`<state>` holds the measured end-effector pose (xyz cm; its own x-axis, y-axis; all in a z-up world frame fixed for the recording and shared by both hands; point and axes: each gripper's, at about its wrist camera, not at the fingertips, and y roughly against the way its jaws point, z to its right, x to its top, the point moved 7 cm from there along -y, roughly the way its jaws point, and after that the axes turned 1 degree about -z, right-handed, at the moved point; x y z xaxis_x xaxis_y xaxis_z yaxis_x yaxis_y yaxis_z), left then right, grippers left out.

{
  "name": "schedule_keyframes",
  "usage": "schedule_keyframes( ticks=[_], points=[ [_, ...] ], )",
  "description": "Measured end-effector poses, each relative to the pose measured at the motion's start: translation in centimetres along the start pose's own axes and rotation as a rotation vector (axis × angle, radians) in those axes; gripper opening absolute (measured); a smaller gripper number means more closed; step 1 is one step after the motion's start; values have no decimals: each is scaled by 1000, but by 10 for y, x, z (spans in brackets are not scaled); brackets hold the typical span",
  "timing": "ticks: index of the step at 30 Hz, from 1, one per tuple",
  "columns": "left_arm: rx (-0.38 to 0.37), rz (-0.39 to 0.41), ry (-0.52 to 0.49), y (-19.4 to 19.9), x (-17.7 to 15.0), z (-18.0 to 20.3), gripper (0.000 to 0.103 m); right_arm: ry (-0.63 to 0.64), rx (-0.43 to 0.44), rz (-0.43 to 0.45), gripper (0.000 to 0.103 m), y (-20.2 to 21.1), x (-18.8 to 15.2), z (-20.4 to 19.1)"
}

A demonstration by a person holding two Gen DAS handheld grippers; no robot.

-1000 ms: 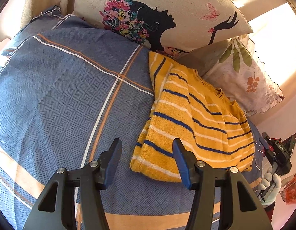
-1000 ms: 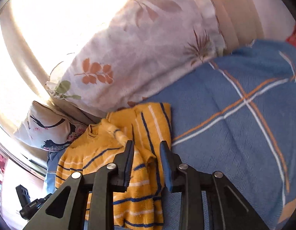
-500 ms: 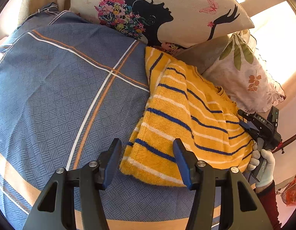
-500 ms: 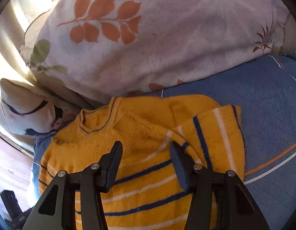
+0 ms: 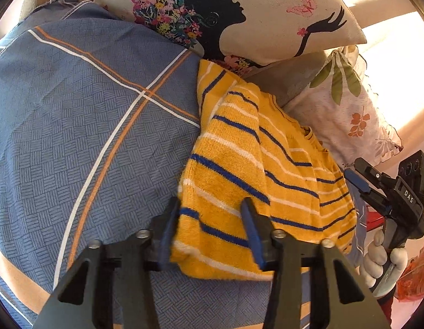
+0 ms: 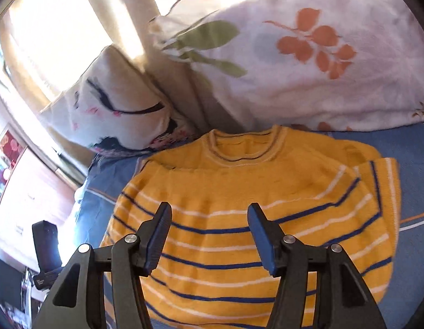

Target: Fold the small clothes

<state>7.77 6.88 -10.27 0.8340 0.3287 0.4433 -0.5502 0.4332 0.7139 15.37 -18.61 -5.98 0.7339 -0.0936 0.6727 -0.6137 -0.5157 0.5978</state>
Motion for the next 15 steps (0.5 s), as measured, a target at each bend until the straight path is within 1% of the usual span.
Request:
schedule_keyframes(
  ticks=[1, 4, 6, 7, 9, 10, 11, 12, 13, 14, 15],
  points=[
    [-7, 5, 12, 1, -1, 0, 31, 24, 21, -28, 63, -9, -1, -16],
    [-45, 22, 50, 2, -4, 1, 33, 97, 65, -129, 65, -42, -1, -60],
    [-67, 33, 90, 1, -5, 0, 45, 139, 67, -184, 65, -65, 1, -83],
    [-86, 40, 105, 1, -6, 0, 48, 154, 60, -213, 65, -77, 1, -92],
    [-82, 47, 92, 2, -6, 4, 48, 161, 53, -271, 65, -98, 0, -106],
    [-80, 50, 82, 3, -7, 6, 41, 162, 42, -303, 65, -110, 0, -110],
    [-86, 50, 77, 3, -8, 8, 23, 166, 18, -328, 65, -121, 1, -114],
    [-96, 44, 74, 3, -9, 10, 16, 177, -11, -345, 65, -132, 1, -118],
    [-104, 45, 76, 3, -10, 12, 13, 195, -36, -364, 65, -144, 1, -122],
    [-104, 51, 79, 4, -10, 13, 13, 212, -56, -384, 66, -154, 0, -127],
    [-105, 57, 79, 4, -10, 14, 13, 224, -79, -399, 70, -163, -1, -131]
  ],
)
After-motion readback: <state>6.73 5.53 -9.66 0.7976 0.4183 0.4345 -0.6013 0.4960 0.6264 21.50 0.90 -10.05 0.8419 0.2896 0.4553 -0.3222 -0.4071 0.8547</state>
